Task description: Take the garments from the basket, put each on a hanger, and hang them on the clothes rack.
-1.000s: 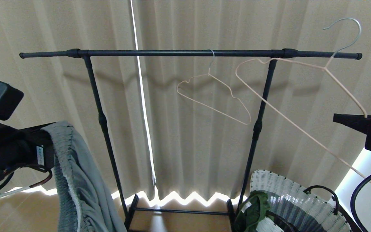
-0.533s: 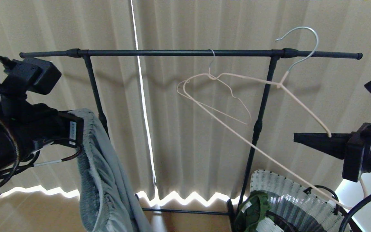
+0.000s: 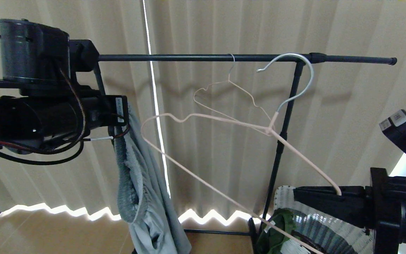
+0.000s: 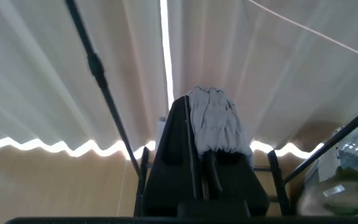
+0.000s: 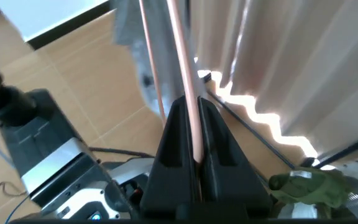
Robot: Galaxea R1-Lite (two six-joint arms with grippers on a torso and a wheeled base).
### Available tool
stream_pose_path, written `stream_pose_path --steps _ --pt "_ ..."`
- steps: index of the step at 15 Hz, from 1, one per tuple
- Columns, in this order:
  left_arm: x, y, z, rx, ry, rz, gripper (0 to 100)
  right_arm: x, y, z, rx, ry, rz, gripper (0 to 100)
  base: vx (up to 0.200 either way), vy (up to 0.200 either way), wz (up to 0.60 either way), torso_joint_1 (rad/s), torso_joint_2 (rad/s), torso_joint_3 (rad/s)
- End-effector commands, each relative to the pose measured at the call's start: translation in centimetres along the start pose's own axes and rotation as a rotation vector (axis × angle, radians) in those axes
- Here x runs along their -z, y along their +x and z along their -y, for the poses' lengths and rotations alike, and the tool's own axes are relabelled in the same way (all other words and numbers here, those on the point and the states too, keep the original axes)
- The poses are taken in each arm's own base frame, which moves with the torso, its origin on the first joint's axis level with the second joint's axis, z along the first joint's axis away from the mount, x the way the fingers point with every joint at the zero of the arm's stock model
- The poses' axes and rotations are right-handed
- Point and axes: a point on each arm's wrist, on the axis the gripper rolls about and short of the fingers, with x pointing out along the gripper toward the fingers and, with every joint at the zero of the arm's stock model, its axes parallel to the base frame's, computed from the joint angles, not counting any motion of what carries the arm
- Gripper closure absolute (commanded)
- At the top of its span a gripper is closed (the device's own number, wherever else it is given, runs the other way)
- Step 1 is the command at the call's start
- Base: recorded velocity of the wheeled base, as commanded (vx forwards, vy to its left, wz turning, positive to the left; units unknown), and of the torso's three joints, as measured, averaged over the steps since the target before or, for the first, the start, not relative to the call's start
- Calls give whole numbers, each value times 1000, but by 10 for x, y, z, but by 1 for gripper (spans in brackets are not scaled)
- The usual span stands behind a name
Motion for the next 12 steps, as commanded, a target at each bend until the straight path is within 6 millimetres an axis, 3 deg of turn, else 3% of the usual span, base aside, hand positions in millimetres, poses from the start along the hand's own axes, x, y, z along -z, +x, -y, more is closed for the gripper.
stream_pose_path --steps 1,5,9,12 --pt "3 12 10 10 16 -21 100 2 6 -3 -17 -7 -25 100 0 0 0 0 0 0" --pt "4 16 14 -25 28 -24 100 6 24 -1 0 -4 -86 100 0 0 0 0 0 0" --pt "8 12 13 -57 98 -88 100 10 56 4 89 0 -172 100 0 0 0 0 0 0" --pt "10 9 17 -78 126 -118 100 8 65 -7 69 25 -182 100 0 0 0 0 0 0"
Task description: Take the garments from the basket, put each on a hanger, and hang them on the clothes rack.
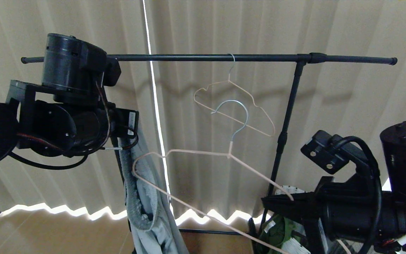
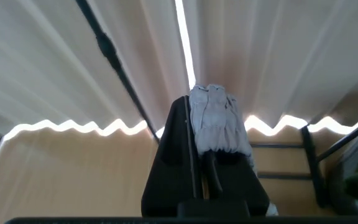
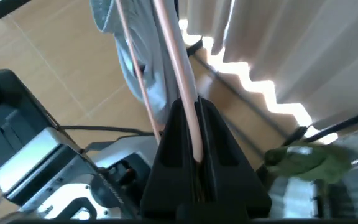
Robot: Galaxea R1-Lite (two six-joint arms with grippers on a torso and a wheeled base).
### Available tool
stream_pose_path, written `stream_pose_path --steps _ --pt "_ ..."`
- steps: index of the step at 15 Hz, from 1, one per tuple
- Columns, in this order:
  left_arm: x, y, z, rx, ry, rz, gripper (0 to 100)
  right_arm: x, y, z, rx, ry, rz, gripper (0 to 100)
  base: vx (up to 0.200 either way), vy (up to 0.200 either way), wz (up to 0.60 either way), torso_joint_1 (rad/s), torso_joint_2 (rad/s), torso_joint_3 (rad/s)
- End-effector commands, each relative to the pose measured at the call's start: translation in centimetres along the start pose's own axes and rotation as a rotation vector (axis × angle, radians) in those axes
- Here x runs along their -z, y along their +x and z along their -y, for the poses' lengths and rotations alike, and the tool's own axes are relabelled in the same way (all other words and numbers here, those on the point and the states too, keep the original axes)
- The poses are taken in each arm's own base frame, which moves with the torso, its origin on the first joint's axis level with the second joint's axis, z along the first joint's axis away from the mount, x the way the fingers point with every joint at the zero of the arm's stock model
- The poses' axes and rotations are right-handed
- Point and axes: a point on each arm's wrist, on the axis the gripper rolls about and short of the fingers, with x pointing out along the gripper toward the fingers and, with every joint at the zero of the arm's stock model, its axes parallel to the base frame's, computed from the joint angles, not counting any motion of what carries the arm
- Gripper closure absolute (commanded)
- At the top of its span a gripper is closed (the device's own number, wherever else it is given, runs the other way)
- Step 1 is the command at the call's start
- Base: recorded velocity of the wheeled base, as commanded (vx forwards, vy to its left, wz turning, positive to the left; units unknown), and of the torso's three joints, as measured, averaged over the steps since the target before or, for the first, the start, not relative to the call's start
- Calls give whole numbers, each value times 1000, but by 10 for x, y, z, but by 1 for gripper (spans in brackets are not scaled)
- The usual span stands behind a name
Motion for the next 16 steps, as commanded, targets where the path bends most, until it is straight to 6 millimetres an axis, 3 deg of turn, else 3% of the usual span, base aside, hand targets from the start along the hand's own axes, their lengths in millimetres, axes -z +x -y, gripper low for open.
stream_pose_path --steps 1,7,11,16 --pt "0 -1 2 6 4 -4 100 -2 16 -10 -21 37 -36 100 0 0 0 0 0 0" --pt "1 1 1 -41 18 -25 100 -14 26 -14 21 100 -8 100 0 0 0 0 0 0" --pt "6 -3 -3 -73 65 -93 100 -21 41 -12 137 102 15 100 0 0 0 0 0 0" --pt "11 -6 -5 -80 99 -140 100 -27 42 -3 167 142 37 100 0 0 0 0 0 0"
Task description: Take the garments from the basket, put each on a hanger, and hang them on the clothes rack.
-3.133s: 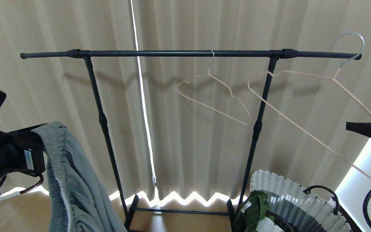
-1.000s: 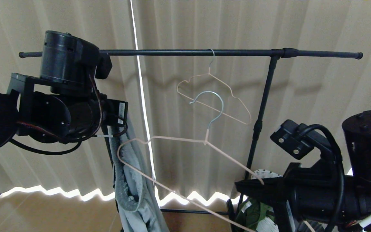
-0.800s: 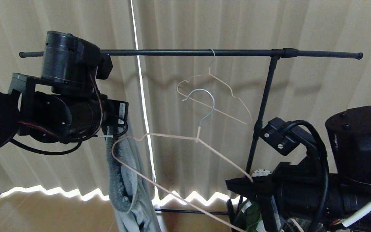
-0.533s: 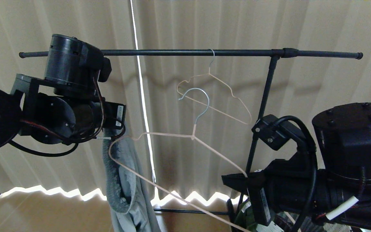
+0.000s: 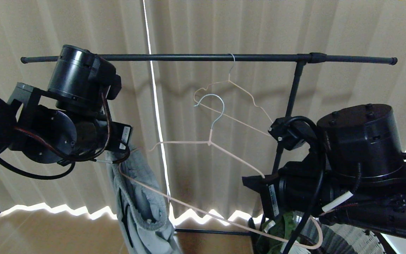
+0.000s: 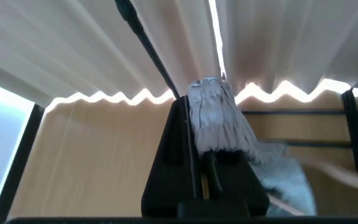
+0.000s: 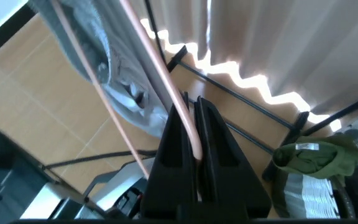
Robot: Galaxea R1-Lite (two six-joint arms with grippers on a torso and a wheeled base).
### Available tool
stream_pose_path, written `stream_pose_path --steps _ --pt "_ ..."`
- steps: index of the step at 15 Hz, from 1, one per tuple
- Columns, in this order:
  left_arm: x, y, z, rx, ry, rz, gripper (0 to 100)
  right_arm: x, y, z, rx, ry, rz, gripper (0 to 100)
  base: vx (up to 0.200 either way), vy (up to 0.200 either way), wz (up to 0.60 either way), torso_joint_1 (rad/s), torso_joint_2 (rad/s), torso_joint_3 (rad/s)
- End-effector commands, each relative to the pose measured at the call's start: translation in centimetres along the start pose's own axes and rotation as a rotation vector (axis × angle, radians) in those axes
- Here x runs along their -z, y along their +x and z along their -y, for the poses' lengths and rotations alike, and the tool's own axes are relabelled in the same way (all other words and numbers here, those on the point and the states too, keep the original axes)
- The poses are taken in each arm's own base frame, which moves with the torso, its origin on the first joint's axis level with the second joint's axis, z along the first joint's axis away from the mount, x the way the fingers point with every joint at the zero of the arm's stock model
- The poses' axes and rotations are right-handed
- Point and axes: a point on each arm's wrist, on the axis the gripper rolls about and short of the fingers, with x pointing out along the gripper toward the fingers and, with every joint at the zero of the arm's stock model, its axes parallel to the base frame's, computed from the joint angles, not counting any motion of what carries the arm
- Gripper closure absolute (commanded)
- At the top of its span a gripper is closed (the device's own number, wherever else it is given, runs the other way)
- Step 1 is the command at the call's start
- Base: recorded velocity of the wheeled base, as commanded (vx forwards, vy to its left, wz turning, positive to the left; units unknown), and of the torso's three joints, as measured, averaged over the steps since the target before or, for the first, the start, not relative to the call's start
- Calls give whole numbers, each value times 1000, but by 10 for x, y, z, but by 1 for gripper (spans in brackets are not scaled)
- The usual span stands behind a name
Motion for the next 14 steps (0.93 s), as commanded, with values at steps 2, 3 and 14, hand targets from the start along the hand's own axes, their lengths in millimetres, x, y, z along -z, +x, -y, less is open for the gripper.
stream_pose_path --steps 2,3,14 --pt "4 -8 2 16 27 -20 100 -7 0 3 8 36 22 100 0 0 0 0 0 0" --pt "4 -10 4 26 28 -18 100 -9 0 2 5 47 31 100 0 0 0 0 0 0" --pt "-28 -36 19 106 -209 31 100 -6 9 -21 -22 54 59 100 0 0 0 0 0 0"
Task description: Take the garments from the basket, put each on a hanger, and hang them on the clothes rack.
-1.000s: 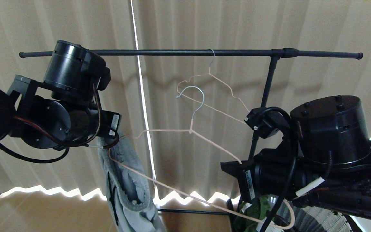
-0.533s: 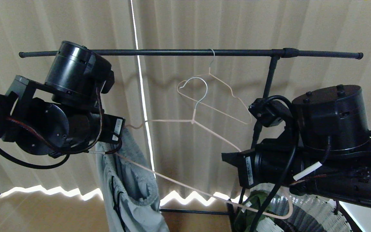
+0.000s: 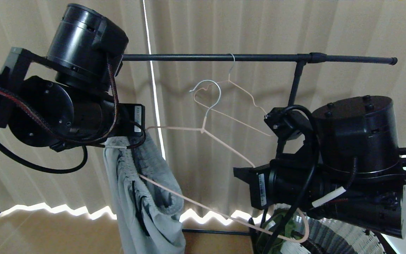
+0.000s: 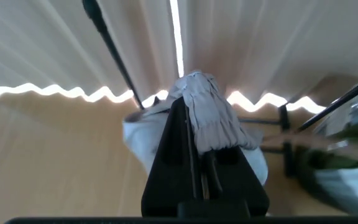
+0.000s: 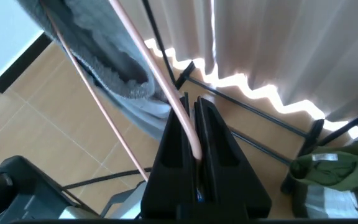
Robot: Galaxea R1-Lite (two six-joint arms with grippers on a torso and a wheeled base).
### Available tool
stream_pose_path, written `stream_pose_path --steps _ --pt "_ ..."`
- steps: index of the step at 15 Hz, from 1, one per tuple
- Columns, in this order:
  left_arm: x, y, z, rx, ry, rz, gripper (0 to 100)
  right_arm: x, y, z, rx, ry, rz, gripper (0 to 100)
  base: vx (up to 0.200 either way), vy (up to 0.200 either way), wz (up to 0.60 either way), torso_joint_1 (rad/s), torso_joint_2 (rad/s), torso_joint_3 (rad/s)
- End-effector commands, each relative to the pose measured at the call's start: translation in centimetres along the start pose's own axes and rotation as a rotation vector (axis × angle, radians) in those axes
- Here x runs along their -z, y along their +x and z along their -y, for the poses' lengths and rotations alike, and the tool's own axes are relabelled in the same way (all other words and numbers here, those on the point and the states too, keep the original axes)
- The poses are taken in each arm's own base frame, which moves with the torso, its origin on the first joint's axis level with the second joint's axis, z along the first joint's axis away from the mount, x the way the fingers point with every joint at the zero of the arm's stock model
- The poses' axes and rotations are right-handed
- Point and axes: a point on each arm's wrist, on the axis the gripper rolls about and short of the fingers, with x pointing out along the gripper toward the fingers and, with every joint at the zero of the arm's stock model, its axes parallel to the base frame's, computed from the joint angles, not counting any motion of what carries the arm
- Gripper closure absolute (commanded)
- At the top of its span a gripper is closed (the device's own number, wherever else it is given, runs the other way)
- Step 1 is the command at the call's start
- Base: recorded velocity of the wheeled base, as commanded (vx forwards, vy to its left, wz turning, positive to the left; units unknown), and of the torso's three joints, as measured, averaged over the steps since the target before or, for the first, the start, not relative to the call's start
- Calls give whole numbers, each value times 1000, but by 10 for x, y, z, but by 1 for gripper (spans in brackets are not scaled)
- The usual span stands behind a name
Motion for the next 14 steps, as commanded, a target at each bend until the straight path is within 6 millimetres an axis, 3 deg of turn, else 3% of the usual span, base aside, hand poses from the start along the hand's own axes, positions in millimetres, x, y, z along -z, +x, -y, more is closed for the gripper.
stream_pose_path --steps 1,4,7,14 --pt "-1 -2 3 10 -7 5 100 4 10 -5 8 -9 -2 100 0 0 0 0 0 0" --pt "-4 -10 8 43 -37 25 100 8 23 -6 20 1 5 100 0 0 0 0 0 0" --pt "-9 -20 0 48 -54 51 100 11 22 -3 56 1 1 100 0 0 0 0 0 0" --pt "3 -28 -12 -10 33 -31 100 -6 30 28 205 54 58 100 0 0 0 0 0 0"
